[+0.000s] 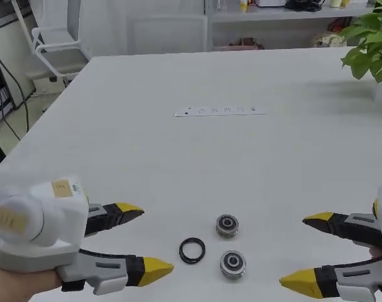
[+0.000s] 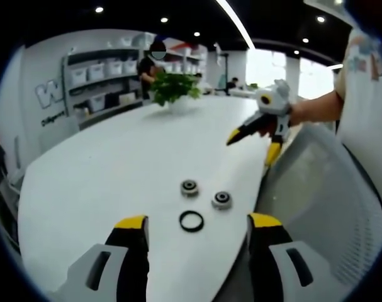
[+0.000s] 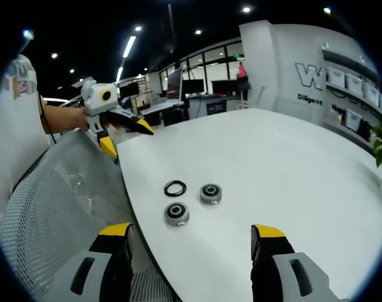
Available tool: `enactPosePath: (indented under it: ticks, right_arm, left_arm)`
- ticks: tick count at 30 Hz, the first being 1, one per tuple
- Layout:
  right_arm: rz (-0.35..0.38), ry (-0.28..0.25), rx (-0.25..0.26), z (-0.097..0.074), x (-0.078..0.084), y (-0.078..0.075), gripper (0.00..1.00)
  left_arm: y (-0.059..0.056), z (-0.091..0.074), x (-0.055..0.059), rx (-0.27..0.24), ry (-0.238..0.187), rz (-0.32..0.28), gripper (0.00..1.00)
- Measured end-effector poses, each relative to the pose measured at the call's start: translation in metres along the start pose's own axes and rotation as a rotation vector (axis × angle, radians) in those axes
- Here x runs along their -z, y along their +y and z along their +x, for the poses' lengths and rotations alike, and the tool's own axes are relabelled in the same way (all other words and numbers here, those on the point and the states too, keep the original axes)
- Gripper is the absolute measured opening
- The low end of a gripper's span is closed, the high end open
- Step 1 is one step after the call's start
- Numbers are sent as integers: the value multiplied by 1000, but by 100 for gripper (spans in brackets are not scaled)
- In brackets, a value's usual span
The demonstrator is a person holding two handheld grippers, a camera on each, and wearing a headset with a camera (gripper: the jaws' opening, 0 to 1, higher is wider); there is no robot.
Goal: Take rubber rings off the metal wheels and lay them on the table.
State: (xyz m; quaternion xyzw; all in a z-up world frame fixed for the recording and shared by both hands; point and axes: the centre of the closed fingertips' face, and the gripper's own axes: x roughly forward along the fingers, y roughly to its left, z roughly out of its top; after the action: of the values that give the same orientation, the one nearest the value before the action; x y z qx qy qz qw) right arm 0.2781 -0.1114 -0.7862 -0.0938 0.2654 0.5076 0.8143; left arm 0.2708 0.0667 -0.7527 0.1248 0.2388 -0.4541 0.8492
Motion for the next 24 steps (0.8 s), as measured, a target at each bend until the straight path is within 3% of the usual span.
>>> enactPosePath:
  ticks: [7, 20, 24]
  right_arm:
    - [-8, 7, 6, -3, 2, -1, 76]
    - [-11, -2, 17, -9, 3, -2, 74]
    - [-4, -36, 13, -13, -2, -2, 69]
  left_arm:
    - [-4, -1, 1, 5, -4, -12, 64]
    - [1, -10, 5, -12, 8, -2, 64]
    - [0, -13, 8, -18, 16, 3, 64]
